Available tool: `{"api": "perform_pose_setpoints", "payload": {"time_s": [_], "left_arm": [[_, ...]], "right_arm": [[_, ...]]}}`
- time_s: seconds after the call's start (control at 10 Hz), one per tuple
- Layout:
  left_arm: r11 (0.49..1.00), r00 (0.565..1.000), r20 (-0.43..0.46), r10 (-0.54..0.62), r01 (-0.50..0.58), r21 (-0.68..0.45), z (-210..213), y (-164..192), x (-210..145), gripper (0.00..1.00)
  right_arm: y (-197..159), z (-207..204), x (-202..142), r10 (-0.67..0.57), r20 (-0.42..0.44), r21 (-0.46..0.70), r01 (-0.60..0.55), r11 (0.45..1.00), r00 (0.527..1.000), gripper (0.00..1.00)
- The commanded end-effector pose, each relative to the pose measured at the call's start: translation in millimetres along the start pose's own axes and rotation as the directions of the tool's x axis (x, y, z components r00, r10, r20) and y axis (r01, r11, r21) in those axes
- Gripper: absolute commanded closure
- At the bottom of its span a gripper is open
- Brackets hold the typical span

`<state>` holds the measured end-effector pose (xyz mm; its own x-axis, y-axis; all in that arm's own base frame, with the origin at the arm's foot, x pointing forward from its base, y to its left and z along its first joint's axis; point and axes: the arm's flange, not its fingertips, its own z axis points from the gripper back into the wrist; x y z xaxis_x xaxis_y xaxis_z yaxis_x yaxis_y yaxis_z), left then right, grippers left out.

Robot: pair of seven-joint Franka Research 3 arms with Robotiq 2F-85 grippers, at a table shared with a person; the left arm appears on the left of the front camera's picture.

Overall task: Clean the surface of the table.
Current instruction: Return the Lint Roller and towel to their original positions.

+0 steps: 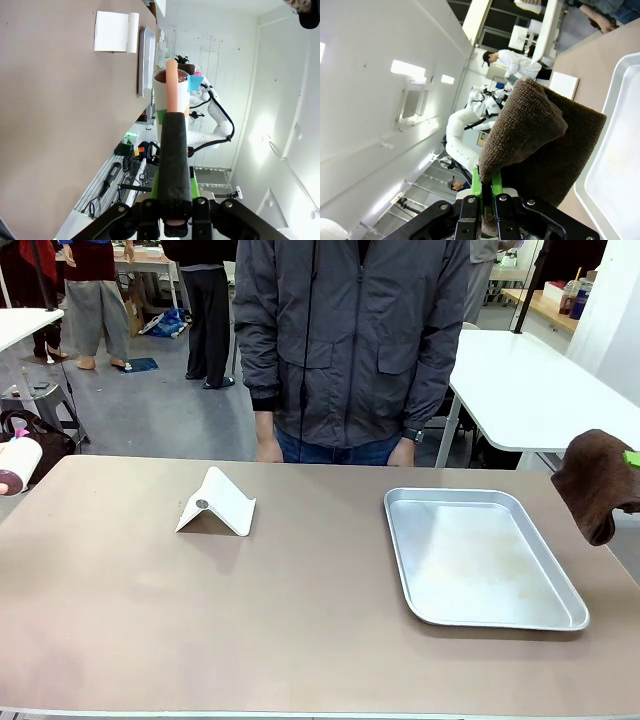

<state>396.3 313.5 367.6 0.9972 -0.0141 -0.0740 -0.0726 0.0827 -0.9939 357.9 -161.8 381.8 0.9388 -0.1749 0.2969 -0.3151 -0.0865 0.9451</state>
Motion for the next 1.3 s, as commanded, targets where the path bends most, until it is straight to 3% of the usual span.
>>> {"api": "perform_pose_setpoints", "payload": {"time_s": [0.0, 0.6, 0.9, 1.0, 1.2], "left_arm": [[1.0, 1.0, 0.004, -0.01, 0.01, -0.014, 4, -6, -4, 0.78], [1.0, 1.0, 0.001, -0.004, 0.004, -0.003, 1, 0, 0, 0.78], [0.99, 0.985, -0.133, -0.114, 0.124, 0.072, -56, -71, 29, 0.78], [0.982, 0.989, -0.132, -0.072, 0.093, 0.165, -75, -87, 39, 0.78], [0.97, 0.969, -0.238, -0.064, 0.117, 0.214, -121, -116, 43, 0.78]], "right_arm": [[6, -1, 0, 0.012, 0.002, 0.013, -0.012, 1.0, 1.0, 0.91], [0, 0, 0, 0.0, 0.0, 0.0, 0.0, 1.0, 1.0, 0.91], [-8, -71, 43, 0.018, -0.106, -0.016, -0.02, 1.0, 0.994, 0.91], [-12, -99, 53, 0.044, -0.104, -0.042, -0.048, 0.998, 0.994, 0.91], [-24, -162, 57, 0.072, -0.179, -0.058, -0.084, 0.995, 0.981, 0.91]]}}
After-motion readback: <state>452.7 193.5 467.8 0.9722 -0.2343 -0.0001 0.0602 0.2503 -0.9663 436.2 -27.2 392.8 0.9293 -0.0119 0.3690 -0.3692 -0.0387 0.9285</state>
